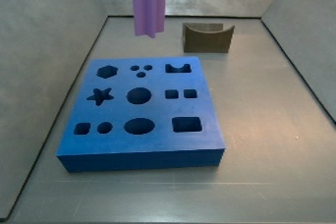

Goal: Pick up the star object. Move up. Move to above the board. Insert the star object.
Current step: Insert the star object.

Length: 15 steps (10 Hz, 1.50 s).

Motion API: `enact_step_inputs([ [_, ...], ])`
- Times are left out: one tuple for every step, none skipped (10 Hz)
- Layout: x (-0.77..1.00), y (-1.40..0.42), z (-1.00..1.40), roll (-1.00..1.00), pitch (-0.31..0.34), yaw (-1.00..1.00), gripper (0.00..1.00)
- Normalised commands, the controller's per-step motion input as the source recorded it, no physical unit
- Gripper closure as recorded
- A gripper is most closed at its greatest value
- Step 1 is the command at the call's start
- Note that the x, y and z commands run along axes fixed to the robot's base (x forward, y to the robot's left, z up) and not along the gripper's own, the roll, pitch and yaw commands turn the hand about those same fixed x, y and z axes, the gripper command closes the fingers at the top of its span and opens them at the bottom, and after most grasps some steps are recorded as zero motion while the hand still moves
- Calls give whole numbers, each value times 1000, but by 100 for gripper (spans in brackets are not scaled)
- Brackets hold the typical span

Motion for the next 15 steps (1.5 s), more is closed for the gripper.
enact_step_inputs([
  [0, 0, 0, 6, 0, 0, 100],
  [-403, -34, -246, 89, 3, -720, 100],
  [-171, 0, -346, 14, 4, -966, 100],
  [-331, 0, -463, 0, 0, -780, 100],
  [-763, -14, -471, -9, 0, -397, 100],
  [-503, 0, -49, -3, -11, -86, 100],
  [0, -46, -80, -89, 0, 0, 100],
  [-543, 0, -534, -313, 0, -166, 100],
  [-891, -23, -577, -286, 0, -129, 100],
  [-871, -51, -571, -289, 0, -123, 100],
  [-763, -123, -540, -296, 0, -97, 100],
  [-771, -311, -531, -293, 0, -43, 100],
  [-703, -394, -509, -297, 0, 0, 100],
  [-189, -197, -34, -126, -40, 0, 100],
  [0, 0, 0, 0, 13, 0, 100],
])
